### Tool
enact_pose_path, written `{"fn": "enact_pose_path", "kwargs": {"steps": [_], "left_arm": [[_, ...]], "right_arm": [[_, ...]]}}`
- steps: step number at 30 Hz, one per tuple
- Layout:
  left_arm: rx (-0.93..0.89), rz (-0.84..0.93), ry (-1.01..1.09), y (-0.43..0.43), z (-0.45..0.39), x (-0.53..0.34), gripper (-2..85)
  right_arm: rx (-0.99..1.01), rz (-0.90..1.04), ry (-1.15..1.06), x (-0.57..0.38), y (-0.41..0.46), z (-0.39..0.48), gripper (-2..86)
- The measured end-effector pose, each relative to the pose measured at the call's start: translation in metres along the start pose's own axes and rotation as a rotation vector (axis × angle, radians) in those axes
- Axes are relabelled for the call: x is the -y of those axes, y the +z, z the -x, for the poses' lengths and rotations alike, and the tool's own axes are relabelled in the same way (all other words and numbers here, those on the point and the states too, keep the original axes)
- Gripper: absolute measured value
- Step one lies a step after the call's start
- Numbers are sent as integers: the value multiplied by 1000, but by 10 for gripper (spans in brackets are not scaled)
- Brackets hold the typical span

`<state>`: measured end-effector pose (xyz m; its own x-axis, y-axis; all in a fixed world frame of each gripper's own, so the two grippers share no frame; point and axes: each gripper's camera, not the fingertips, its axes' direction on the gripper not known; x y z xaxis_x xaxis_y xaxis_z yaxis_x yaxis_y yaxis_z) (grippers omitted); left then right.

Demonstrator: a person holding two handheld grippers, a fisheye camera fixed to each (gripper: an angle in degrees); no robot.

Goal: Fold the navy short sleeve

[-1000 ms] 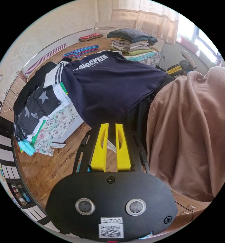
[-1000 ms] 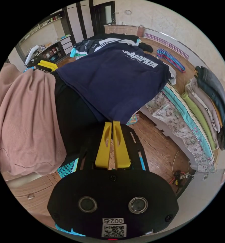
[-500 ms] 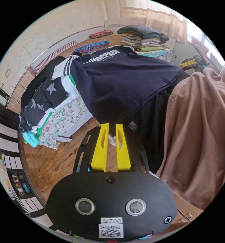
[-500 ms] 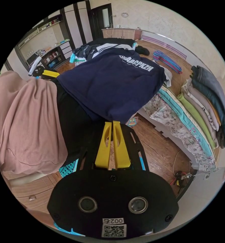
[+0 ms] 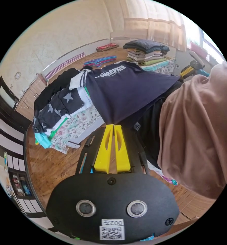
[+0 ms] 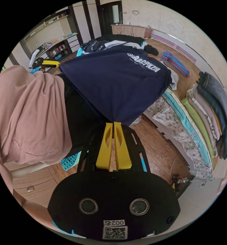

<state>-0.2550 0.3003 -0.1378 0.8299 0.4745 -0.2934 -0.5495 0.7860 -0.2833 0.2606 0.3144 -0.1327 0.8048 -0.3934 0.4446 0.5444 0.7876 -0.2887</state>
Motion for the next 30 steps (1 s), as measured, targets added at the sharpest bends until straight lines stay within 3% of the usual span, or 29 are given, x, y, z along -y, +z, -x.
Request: {"fn": "enact_pose_path", "kwargs": {"steps": [10, 21, 30], "left_arm": [[-110, 29, -165, 47, 8, -16, -12], [-101, 17, -315, 67, 8, -35, 17], [-119, 7, -365, 74, 5, -39, 11]], "right_arm": [[18, -27, 110, -26, 37, -1, 4], [29, -188, 431, -74, 53, -19, 77], [107, -205, 410, -86, 47, -16, 72]]}}
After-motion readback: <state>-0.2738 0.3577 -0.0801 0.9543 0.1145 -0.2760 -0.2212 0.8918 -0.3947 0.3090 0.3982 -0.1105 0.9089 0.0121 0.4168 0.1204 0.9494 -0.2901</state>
